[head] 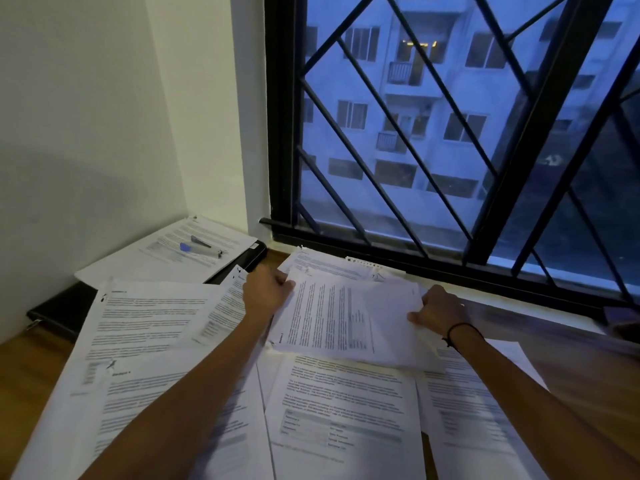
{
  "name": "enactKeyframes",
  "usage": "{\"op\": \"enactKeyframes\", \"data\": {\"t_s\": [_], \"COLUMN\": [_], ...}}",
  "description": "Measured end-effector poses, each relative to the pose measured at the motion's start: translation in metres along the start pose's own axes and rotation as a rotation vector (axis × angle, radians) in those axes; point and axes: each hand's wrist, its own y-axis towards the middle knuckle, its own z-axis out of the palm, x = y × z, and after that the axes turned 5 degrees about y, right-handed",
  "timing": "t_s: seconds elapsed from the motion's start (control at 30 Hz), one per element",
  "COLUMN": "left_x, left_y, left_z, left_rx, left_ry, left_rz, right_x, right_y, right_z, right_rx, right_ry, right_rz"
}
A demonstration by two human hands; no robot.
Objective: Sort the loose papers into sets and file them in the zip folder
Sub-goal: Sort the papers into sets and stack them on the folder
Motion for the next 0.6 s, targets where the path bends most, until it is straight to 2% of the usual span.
{"op": "enactKeyframes", "data": {"t_s": [0.13, 0.27, 0.33, 0.43, 0.53, 0.6], "left_x": [0.008, 0.01, 0.01, 0.012, 0.013, 0.011], "left_y": [-0.003, 0.0, -0.001, -0.003, -0.005, -0.008], "left_z": [-0.001, 0.0, 0.0, 0.002, 0.0, 0.0], "left_rx": [-0.067, -0.051, -0.058, -0.074, -0.095, -0.096], "left_ry": [-0.232, -0.291, -0.287, -0.26, -0.246, -0.238], "left_rz": [-0.077, -0.115, -0.124, -0.113, -0.093, -0.086], "right_x": [-0.002, 0.01, 0.027, 0.065, 0.117, 0.157], "right_y": [0.006, 0.009, 0.007, 0.01, 0.012, 0.015], "right_z": [-0.001, -0.007, -0.009, -0.011, -0.005, 0.003], "right_rx": [-0.004, 0.018, -0.079, -0.232, -0.116, -0.013], "right_ry": [-0.07, -0.207, -0.292, -0.174, 0.114, 0.21], "right_rz": [0.003, 0.055, 0.033, -0.234, -0.474, -0.581]}}
